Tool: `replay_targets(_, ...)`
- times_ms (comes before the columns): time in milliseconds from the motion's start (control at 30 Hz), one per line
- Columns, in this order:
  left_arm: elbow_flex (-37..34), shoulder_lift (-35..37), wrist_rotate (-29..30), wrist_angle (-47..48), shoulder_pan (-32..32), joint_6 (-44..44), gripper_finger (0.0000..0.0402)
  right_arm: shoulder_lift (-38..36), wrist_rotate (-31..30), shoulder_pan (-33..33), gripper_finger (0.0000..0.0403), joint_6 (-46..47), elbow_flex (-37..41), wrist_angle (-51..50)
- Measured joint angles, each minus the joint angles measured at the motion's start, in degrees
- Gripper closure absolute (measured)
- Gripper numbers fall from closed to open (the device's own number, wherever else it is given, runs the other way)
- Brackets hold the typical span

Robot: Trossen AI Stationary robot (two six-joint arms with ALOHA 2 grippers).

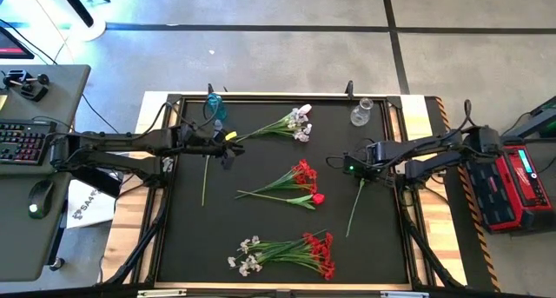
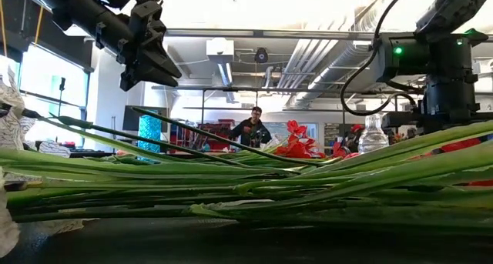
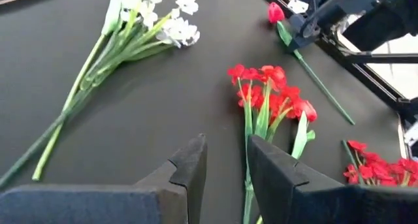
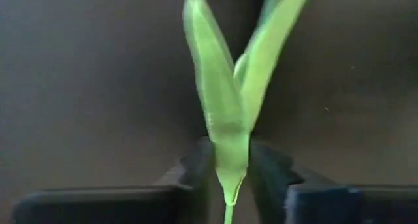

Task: Sort flowers into vase by color
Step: Put the top red tulip into the transparent vase

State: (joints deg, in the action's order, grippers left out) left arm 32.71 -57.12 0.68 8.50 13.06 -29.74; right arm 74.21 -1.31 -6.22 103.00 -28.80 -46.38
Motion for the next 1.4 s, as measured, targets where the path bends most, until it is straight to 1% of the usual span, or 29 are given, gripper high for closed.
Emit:
replay_targets(67,0.0,0.0,0.1,-0.6,0.1,0.3,0.0303,0.0,-0.9,0.0,0.0379,-0.9,0.0,0.3)
replay_targets(100,0.0,0.0,0.4,-1.1,0.1,0.4,0.0303,0.0,-1.2,0.0,0.0390,-1.4,0.0,0.4)
replay_targets(133,0.0,0.0,1.0,-1.4,0.2,0.4,0.0303,0.0,-1.4,0.0,0.0395,-1.7,0.0,0.5)
replay_targets(267,0.0,0.0,2.2,-3.1,0.2,0.3,0.0303,0.4,-1.6,0.5,0.0391,-5.0,-1.9,0.2)
replay_targets(300,0.0,0.0,2.2,-3.3,0.2,0.3,0.0303,0.3,-2.6,1.1,0.0395,-6.2,-3.0,-0.3)
replay_targets(333,0.0,0.0,2.2,-3.3,0.2,0.4,0.0303,0.3,-4.8,1.5,0.0398,-7.4,-4.3,-0.4)
replay_targets(433,0.0,0.0,2.2,-3.3,0.2,0.3,0.0303,-1.0,-9.3,2.5,0.0399,-10.6,-10.0,0.9)
replay_targets(533,0.0,0.0,2.3,-3.6,0.2,-0.1,0.0303,-1.6,-14.5,2.4,0.0401,-15.6,-14.9,0.2)
replay_targets(767,0.0,0.0,2.8,-6.4,0.2,1.2,0.0303,-2.9,-30.6,-1.8,0.0402,-34.2,-28.5,0.8)
replay_targets(833,0.0,0.0,2.8,-7.0,0.2,1.8,0.0303,-3.0,-35.7,-3.3,0.0402,-41.1,-32.4,0.8)
replay_targets(900,0.0,0.0,2.8,-7.8,0.2,1.4,0.0303,-3.0,-39.4,-5.2,0.0402,-50.4,-36.1,0.8)
replay_targets(1000,0.0,0.0,2.8,-9.7,0.5,1.3,0.0303,-3.0,-42.5,-8.7,0.0402,-61.2,-41.3,1.3)
replay_targets(1100,0.0,0.0,2.8,-10.9,0.5,1.4,0.0303,-3.0,-46.6,-12.2,0.0402,-67.8,-45.1,2.0)
replay_targets(1167,0.0,0.0,2.8,-11.7,0.5,1.4,0.0303,-3.2,-48.2,-14.7,0.0402,-72.4,-46.0,4.2)
replay_targets(1300,0.0,0.0,2.9,-11.7,0.5,-0.6,0.0303,-4.6,-48.4,-20.2,0.0402,-79.3,-44.5,11.0)
replay_targets(1400,0.0,0.0,3.0,-11.6,0.5,-1.1,0.0303,-5.9,-46.8,-24.0,0.0403,-85.4,-41.2,20.2)
